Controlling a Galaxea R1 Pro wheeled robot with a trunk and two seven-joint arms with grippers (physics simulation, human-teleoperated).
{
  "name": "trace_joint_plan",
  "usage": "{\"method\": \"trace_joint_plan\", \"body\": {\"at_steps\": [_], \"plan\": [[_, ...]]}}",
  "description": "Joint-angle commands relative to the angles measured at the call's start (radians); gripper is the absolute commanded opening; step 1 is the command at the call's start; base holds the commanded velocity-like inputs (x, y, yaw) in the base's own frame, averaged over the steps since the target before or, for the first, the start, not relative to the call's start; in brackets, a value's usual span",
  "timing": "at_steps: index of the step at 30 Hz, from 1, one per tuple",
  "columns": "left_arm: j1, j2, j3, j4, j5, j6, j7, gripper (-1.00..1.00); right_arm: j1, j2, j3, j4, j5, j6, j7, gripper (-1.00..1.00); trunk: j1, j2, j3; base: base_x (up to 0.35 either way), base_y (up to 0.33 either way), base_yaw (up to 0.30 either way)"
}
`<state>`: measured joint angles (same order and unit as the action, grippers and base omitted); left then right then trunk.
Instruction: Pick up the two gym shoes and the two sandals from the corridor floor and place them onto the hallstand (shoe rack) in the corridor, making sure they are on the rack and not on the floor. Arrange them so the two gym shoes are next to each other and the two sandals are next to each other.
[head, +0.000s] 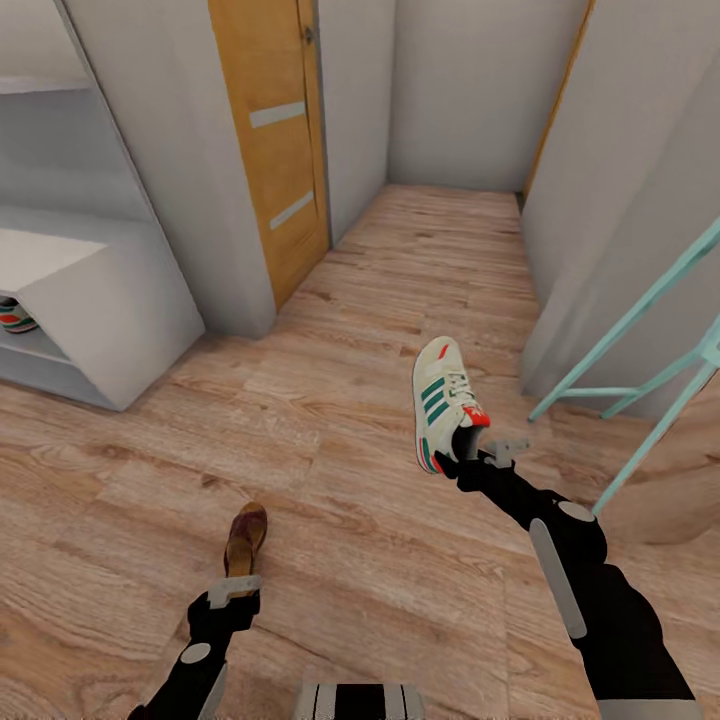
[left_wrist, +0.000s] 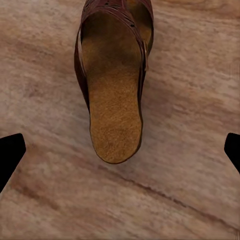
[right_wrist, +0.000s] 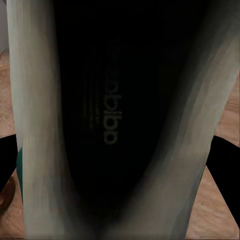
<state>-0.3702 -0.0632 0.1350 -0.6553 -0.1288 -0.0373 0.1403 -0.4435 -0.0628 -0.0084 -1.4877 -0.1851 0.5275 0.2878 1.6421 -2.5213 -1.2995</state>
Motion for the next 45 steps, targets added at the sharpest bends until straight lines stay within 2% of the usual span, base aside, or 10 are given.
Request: {"method": "trace_joint_plan", "body": {"at_steps": [1, 7, 8, 16, 18, 29, 45], "plan": [[-0.013, 0.0, 0.005, -0.009, -0.008, -0.003, 0.001, 1.0, -0.001, 0.0, -0.001, -0.001, -0.007, 0.006, 0.002, -1.0, 0.0, -0.001, -0.006, 0.0, 0.0, 0.0], [-0.076, 0.0, 0.006, -0.023, -0.005, 0.008, 0.003, 1.0, -0.001, 0.0, -0.001, 0.0, -0.007, 0.007, 0.002, -1.0, 0.003, -0.002, -0.039, 0.0, 0.0, 0.0], [-0.098, -0.001, 0.006, -0.024, -0.005, 0.011, 0.004, 1.0, -0.001, 0.0, -0.001, 0.0, -0.007, 0.007, 0.002, -1.0, 0.003, -0.002, -0.04, 0.0, 0.0, 0.0], [-0.14, 0.001, 0.006, -0.026, -0.007, 0.013, 0.003, 1.0, -0.001, 0.0, -0.001, 0.0, -0.007, 0.007, 0.002, -1.0, 0.003, -0.002, -0.042, 0.0, 0.0, 0.0], [-0.143, 0.001, 0.005, -0.026, -0.008, 0.012, 0.002, 1.0, -0.001, 0.0, -0.001, 0.0, -0.007, 0.007, 0.002, -1.0, 0.003, -0.002, -0.042, 0.0, 0.0, 0.0], [-0.142, 0.006, 0.009, -0.018, -0.007, 0.0, 0.002, 1.0, -0.001, 0.0, -0.001, 0.0, -0.006, 0.008, 0.002, -1.0, 0.008, -0.005, -0.085, 0.0, 0.0, 0.0], [-0.146, 0.007, 0.009, -0.025, -0.006, -0.001, 0.002, 1.0, -0.001, 0.0, -0.002, -0.001, -0.007, 0.008, 0.002, -1.0, 0.015, -0.008, -0.171, 0.0, 0.0, 0.0]]}}
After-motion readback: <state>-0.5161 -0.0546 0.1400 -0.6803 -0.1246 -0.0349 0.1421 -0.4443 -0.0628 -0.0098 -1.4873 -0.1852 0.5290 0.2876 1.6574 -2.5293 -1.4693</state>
